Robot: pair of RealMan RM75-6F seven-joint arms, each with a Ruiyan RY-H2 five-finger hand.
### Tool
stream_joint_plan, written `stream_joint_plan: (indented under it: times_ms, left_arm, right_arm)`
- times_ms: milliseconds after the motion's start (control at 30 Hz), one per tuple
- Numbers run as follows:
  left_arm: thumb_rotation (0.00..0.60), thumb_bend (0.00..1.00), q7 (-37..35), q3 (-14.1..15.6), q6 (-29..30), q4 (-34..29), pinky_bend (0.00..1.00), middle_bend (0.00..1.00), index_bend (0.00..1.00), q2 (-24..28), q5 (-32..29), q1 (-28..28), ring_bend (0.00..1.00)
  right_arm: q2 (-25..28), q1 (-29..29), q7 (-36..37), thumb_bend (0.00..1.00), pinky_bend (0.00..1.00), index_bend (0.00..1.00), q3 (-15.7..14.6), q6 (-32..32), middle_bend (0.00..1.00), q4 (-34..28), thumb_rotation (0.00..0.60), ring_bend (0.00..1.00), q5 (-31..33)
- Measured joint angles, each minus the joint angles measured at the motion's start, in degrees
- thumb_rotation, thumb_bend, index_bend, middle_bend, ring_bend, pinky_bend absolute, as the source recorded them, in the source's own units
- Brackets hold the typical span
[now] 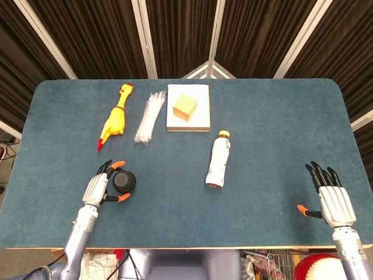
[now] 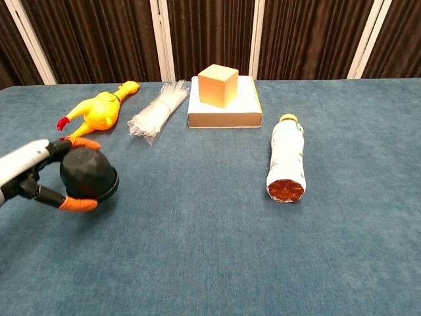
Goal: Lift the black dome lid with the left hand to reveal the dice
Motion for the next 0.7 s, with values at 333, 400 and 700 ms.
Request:
stream_joint_plan:
  times_ms: [333, 400, 700]
  left_arm:
    - [0.600, 0.53, 13.4, -3.4, 2.1, -16.0, 0.00, 0.51, 0.22, 6.9, -5.0, -0.8, 0.00]
    - [0.600, 0.53, 16.0, -4.4, 1.7, -18.4, 0.00, 0.51, 0.23, 7.4, -8.2, -1.5, 0.00]
    - [0.600, 0.53, 22.8, -8.6, -3.7, -24.3, 0.00, 0.52, 0.23, 6.0, -23.6, -8.6, 0.00]
  right_arm:
    - [0.6, -0.1, 0.0, 0.15, 0.00, 0.00, -0.2, 0.2, 0.00, -0.9, 0.600, 0.15, -0.2]
    - [0.5, 0.0, -0.2, 0.15, 0.00, 0.00, -0.2, 0.0, 0.00, -1.0, 0.600, 0.15, -0.2]
    - [0.4, 0.0, 0.0, 0.15, 0.00, 0.00, 0.0, 0.0, 0.00, -0.2, 0.600, 0.15, 0.2]
